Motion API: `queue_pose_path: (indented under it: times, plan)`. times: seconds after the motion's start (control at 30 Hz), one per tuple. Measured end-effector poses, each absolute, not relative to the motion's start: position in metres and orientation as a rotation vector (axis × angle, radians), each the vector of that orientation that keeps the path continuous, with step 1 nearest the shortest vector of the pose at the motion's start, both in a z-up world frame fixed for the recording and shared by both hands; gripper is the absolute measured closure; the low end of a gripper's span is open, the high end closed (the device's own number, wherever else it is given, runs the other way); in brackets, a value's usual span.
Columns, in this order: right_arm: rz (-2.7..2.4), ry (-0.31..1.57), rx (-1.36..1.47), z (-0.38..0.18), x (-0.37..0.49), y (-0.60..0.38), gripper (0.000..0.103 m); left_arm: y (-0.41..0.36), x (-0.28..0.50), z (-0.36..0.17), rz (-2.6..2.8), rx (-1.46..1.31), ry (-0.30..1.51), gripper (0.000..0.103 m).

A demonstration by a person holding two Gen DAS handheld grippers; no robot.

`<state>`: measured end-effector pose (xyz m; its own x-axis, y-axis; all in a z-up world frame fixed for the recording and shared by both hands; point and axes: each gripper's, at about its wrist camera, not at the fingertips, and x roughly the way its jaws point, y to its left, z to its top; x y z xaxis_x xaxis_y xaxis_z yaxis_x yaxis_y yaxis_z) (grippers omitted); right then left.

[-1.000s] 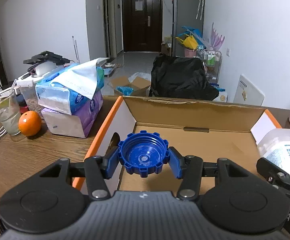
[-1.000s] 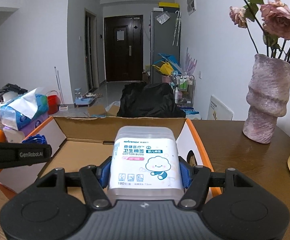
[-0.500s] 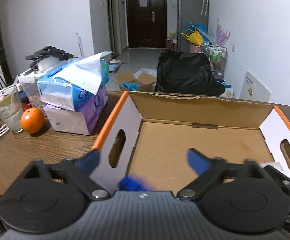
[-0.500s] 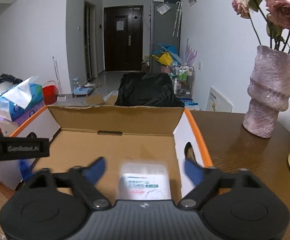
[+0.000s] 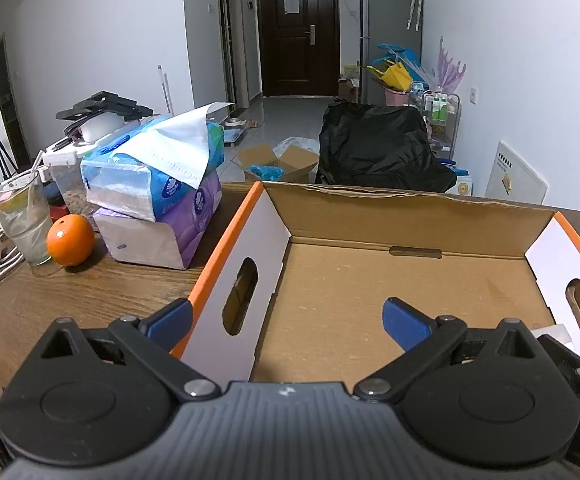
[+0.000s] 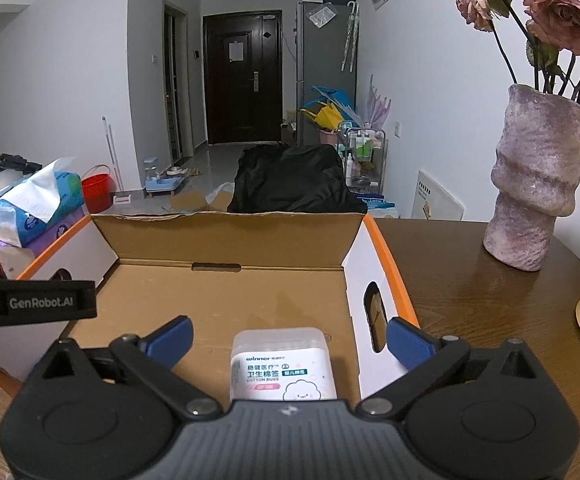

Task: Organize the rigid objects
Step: 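Open both tools to drop the blue cap and cotton-bud box inside, then withdraw both tools from the box back toward the remaining objects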

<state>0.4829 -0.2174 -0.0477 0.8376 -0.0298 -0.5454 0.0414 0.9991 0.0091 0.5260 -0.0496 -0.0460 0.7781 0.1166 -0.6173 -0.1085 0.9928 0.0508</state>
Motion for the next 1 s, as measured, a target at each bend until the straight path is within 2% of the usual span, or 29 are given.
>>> queue_pose_path:
  times: [0.43,1.0]
  plan:
    - [-0.05,0.544,0.037,-0.042,0.465,-0.22,0.0,-0.045,0.513,-0.037,0.126,0.0,0.648,0.0]
    - [-0.043,0.489,0.031,-0.027,0.408,-0.218,0.0,-0.033,0.456,-0.019,0.115,0.011,0.591,0.0]
